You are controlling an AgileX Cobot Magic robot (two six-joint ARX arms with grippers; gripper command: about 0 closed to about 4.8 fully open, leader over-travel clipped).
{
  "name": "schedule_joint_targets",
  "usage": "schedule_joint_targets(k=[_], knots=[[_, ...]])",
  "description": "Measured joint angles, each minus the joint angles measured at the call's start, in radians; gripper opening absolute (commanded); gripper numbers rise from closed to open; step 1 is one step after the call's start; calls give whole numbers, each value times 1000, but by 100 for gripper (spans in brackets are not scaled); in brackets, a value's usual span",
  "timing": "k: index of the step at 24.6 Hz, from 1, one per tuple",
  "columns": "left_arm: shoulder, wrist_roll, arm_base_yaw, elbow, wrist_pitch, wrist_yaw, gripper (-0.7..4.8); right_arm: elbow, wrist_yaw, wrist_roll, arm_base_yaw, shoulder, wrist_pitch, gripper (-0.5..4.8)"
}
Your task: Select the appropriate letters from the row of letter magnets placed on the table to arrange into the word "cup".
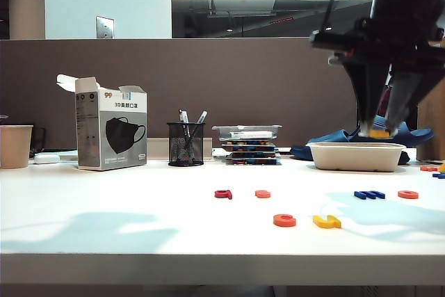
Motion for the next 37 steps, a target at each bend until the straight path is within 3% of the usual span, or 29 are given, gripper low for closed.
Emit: schedule_joint_targets(k=[11,37], knots=[[0,0,0,0,0,0,-5,-205,-4,8,10,0,163,112],[0,0,0,0,0,0,-5,-206,-45,21,49,125,278,112]])
